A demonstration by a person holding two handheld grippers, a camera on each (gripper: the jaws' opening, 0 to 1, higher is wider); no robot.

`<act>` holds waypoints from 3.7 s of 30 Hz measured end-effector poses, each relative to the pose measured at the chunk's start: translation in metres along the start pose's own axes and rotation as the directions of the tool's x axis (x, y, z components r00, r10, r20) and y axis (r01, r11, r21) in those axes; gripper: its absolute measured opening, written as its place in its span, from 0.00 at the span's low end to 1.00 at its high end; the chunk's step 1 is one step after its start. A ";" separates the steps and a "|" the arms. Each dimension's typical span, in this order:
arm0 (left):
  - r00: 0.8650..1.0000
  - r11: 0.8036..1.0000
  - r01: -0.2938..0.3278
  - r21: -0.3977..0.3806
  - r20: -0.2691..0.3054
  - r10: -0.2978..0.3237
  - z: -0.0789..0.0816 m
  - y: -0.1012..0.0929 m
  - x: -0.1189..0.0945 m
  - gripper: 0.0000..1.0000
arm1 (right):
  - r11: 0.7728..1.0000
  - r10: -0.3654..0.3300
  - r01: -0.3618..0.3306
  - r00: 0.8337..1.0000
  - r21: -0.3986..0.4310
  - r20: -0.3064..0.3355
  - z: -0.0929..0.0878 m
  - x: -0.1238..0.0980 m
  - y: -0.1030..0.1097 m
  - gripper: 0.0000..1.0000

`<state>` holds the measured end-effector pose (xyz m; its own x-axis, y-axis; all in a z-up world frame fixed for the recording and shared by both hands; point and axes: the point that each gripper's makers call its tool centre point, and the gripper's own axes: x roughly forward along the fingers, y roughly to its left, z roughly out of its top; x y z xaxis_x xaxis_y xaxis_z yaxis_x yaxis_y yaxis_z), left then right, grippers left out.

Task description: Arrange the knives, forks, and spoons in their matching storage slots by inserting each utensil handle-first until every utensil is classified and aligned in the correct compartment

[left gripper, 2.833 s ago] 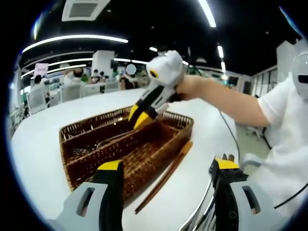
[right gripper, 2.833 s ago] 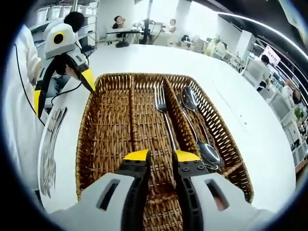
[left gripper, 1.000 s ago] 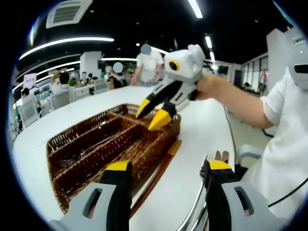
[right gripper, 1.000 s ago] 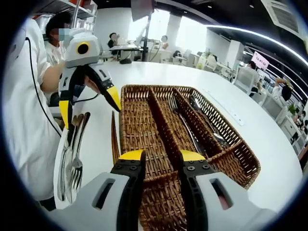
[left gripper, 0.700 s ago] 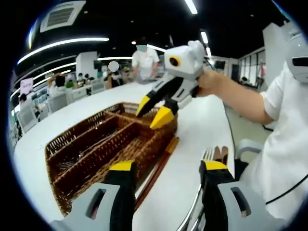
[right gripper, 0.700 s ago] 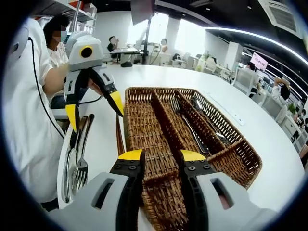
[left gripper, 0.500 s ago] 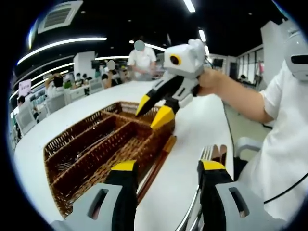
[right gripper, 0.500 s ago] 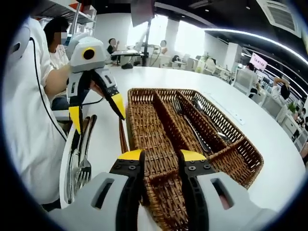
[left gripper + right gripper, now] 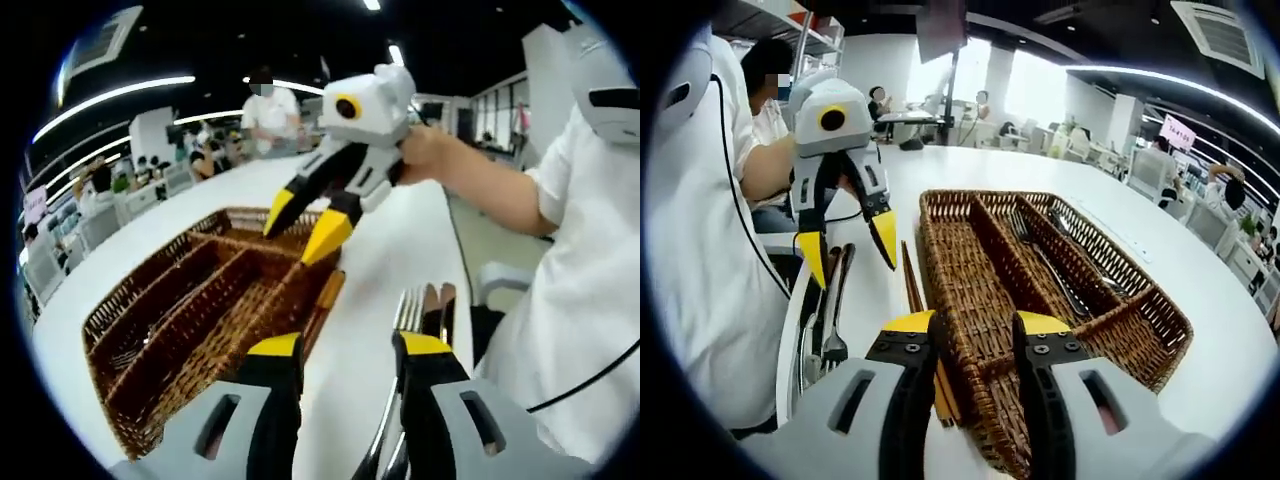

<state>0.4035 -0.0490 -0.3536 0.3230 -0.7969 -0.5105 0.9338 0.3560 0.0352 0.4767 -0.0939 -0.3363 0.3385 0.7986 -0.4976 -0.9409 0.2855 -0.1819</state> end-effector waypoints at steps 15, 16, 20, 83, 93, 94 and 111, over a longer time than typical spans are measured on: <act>0.993 0.995 0.078 0.068 -0.094 -0.071 -0.011 -0.020 0.009 0.31 | 1.000 -0.006 0.006 1.000 -0.014 0.008 0.000 -0.011 0.008 0.32; 0.993 0.994 0.079 0.070 -0.097 -0.072 -0.012 -0.020 0.009 0.31 | 1.000 -0.006 0.006 1.000 -0.014 0.010 0.000 -0.011 0.009 0.32; 0.990 0.993 0.087 0.077 -0.114 -0.078 -0.014 -0.023 0.011 0.30 | 1.000 -0.005 0.005 1.000 -0.013 0.019 0.000 -0.014 0.013 0.32; 0.920 0.976 0.177 0.126 -0.374 -0.118 -0.046 -0.034 0.021 0.10 | 0.996 0.085 -0.088 0.993 0.030 0.076 -0.032 -0.037 0.071 0.37; 0.912 0.973 0.205 0.108 -0.381 -0.150 -0.044 -0.035 0.024 0.04 | 0.995 0.089 -0.092 0.993 0.040 0.077 -0.035 -0.039 0.070 0.37; 0.909 0.972 0.212 0.101 -0.386 -0.159 -0.044 -0.036 0.024 0.04 | 0.995 0.089 -0.093 0.993 0.041 0.078 -0.036 -0.039 0.070 0.37; 0.899 0.975 0.211 0.071 -0.406 -0.165 -0.043 -0.032 0.025 0.03 | 0.994 0.090 -0.094 0.993 0.050 0.079 -0.040 -0.041 0.072 0.37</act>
<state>0.3748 -0.0594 -0.4041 0.0739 -0.5766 -0.8137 0.9895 0.1443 -0.0123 0.3954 -0.1278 -0.3630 0.2512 0.8607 -0.4429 -0.9676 0.2354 -0.0914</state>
